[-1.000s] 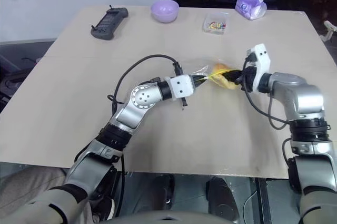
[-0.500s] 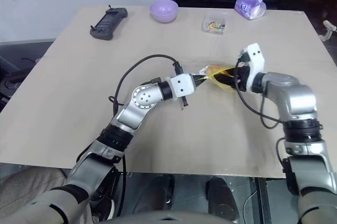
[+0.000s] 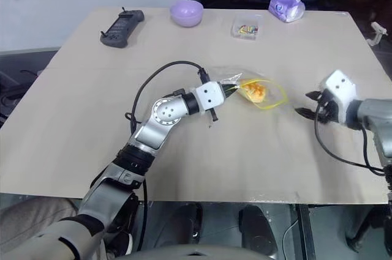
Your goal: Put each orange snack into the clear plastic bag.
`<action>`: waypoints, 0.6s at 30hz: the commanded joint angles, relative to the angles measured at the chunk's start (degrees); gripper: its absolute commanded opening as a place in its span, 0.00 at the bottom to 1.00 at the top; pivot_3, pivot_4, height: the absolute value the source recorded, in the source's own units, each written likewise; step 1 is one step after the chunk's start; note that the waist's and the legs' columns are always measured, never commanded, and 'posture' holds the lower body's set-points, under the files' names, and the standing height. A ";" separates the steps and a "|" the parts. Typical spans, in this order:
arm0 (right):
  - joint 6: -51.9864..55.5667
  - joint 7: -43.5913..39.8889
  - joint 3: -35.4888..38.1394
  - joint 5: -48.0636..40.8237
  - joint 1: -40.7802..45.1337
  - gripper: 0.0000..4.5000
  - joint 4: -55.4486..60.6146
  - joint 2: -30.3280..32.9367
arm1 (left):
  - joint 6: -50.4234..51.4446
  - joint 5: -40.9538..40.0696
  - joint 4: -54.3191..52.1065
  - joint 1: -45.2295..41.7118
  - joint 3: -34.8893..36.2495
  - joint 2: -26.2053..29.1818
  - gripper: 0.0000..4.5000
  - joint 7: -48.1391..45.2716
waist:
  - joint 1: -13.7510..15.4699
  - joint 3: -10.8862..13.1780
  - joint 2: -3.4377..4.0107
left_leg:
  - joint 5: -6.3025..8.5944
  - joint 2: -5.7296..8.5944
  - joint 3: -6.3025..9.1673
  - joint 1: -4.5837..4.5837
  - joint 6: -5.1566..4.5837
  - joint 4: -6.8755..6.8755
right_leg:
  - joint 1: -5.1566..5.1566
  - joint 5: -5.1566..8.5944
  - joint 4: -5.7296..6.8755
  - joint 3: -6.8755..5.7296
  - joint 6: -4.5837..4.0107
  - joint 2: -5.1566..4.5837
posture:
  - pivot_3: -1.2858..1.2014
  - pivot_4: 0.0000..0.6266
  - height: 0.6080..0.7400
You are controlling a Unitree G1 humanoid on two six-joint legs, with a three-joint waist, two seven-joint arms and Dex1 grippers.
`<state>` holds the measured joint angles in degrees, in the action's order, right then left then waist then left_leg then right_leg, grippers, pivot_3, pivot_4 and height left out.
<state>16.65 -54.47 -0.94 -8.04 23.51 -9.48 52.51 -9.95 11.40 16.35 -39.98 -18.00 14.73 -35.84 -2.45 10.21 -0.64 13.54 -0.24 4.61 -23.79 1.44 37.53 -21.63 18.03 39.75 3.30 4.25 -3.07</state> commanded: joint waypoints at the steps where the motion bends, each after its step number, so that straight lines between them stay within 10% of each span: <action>1: -8.10 2.77 -3.38 5.65 2.15 0.65 -1.97 -2.48 | -0.07 -0.93 -2.07 -0.30 0.68 -0.35 0.00 0.24 | -0.12 0.00 0.00 | 0.00 -0.01 -0.02 0.01 0.01 0.00 | 0.00 0.00 0.01 0.02 0.00 0.01 | 0.52 0.24 1.00; 12: -14.32 6.89 -2.44 7.94 7.70 0.65 -5.28 -8.54 | 0.17 -0.92 -1.94 -0.23 0.69 -0.02 0.00 0.38 | 0.60 0.00 0.00 | -0.13 0.04 0.02 -0.06 0.23 0.01 | 0.00 0.00 -0.07 -0.02 0.00 -0.04 | 0.52 0.24 1.00; 18: -13.86 5.66 -2.52 7.45 7.12 0.15 -3.49 -8.12 | 0.07 -0.88 -1.83 -0.27 0.52 -0.28 0.00 0.49 | 0.36 0.00 0.00 | -0.13 0.02 0.04 -0.04 0.23 0.00 | 0.01 0.00 -0.05 -0.03 0.00 -0.02 | 0.52 0.24 1.00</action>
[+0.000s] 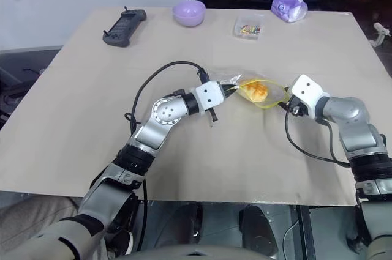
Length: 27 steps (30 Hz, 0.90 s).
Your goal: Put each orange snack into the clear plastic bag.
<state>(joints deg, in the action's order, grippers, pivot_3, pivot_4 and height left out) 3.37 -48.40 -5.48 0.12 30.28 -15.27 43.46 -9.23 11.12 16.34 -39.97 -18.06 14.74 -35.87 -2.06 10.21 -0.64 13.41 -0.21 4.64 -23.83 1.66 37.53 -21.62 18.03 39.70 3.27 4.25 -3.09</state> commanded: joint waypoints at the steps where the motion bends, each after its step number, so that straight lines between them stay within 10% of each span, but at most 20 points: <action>1: -0.46 -0.56 1.99 -0.73 0.29 0.07 2.39 0.96 | -0.67 -0.57 -1.86 -0.24 0.54 -0.31 0.00 0.53 | -0.10 0.00 0.00 | 0.00 0.00 -0.01 0.00 0.00 0.00 | 0.00 0.00 0.00 0.00 0.00 0.00 | 0.52 0.24 1.00; 27: -3.52 5.95 7.24 0.35 13.22 0.01 -0.89 0.93 | -6.22 1.25 2.66 -7.88 6.69 1.04 0.00 11.65 | -0.14 0.01 0.00 | 0.00 0.01 -0.03 -0.02 0.00 -0.01 | -0.03 0.00 -0.01 0.02 0.00 -0.02 | 0.52 0.24 1.00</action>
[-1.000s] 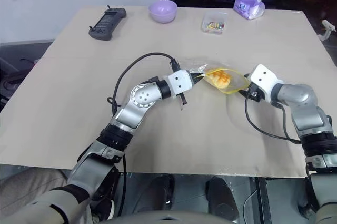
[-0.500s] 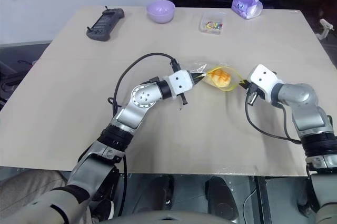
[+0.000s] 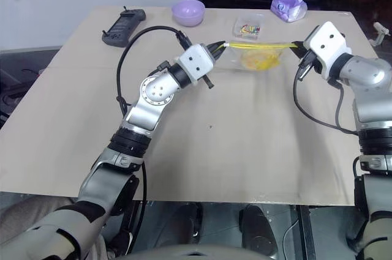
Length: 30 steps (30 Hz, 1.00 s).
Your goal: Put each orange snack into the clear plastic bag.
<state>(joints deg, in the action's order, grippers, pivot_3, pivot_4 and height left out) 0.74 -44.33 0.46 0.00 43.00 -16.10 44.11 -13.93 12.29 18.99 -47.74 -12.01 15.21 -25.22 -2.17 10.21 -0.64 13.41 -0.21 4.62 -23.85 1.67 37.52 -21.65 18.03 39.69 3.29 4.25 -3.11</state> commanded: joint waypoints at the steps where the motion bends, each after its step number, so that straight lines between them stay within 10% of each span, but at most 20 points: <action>1: -0.78 1.83 1.29 0.25 0.06 0.01 0.25 -0.07 | -1.85 0.18 0.27 -0.17 0.61 0.66 0.00 1.09 | -0.04 0.00 0.00 | 0.00 0.00 0.00 0.00 0.00 0.00 | 0.00 0.00 0.00 0.00 0.00 0.00 | 0.52 0.24 1.00; 13: 11.03 -9.44 -1.22 -4.01 -14.91 0.01 13.52 2.19 | 7.31 -5.98 -8.04 10.08 -2.32 0.52 0.00 -11.07 | -0.14 0.00 0.01 | 0.04 -0.01 0.01 0.03 -0.06 0.00 | 0.00 0.00 0.08 0.02 0.00 0.01 | 0.52 0.24 1.00; 19: 17.73 -13.62 -1.22 -3.92 -16.69 0.49 17.34 8.10 | 9.32 -6.11 -9.87 10.14 -2.49 0.20 0.00 -11.50 | 0.18 -0.01 0.01 | 0.11 0.00 0.04 0.04 -0.20 0.03 | 0.03 0.00 0.08 -0.02 0.00 0.02 | 0.52 0.24 1.00; 30: 20.34 -12.64 -3.89 -7.73 -5.76 0.49 28.16 4.42 | 11.11 -7.77 -13.70 9.26 -2.51 0.10 0.00 -13.40 | -0.12 -0.01 0.00 | 0.12 -0.10 0.08 0.06 -0.22 0.02 | 0.03 0.00 0.07 -0.06 0.00 0.10 | 0.52 0.24 1.00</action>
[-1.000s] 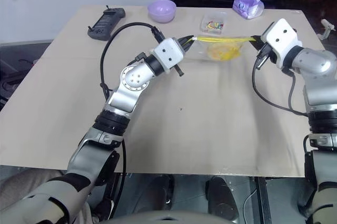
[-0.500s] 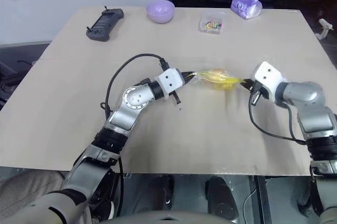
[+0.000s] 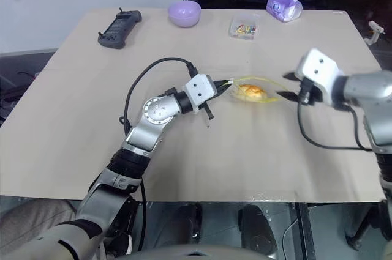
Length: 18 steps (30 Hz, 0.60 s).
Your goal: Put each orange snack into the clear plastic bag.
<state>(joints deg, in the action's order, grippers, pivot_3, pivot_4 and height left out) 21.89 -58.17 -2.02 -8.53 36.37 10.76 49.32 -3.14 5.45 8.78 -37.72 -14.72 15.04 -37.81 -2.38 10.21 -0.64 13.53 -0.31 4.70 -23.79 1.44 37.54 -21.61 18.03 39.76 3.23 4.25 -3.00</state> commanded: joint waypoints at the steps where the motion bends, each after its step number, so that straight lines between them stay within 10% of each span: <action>1: -1.27 1.60 -2.36 1.60 1.38 0.49 1.27 -1.65 | 0.73 -1.06 -4.18 -0.72 -0.05 0.43 0.00 -1.37 | 0.39 0.01 -0.01 | 0.00 0.01 0.00 -0.02 0.00 0.00 | 0.00 0.00 -0.01 0.00 0.00 -0.01 | 0.52 0.24 1.00; 18: -3.82 3.03 -9.50 5.61 2.54 0.49 2.75 -8.27 | 3.67 3.43 -10.06 -0.58 -2.87 4.55 0.00 -3.20 | 0.14 0.01 -0.02 | -0.03 0.10 0.06 -0.07 0.04 0.04 | -0.01 0.00 -0.02 -0.05 0.00 -0.08 | 0.52 0.24 1.00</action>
<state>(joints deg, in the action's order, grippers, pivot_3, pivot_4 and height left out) 19.55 -55.93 -12.03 -3.71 38.60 11.35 41.01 0.68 8.73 2.05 -37.70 -17.68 19.44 -41.02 -2.25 10.22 -0.66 13.53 -0.21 4.76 -23.86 1.45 37.57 -21.62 18.03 39.74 3.18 4.25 -3.09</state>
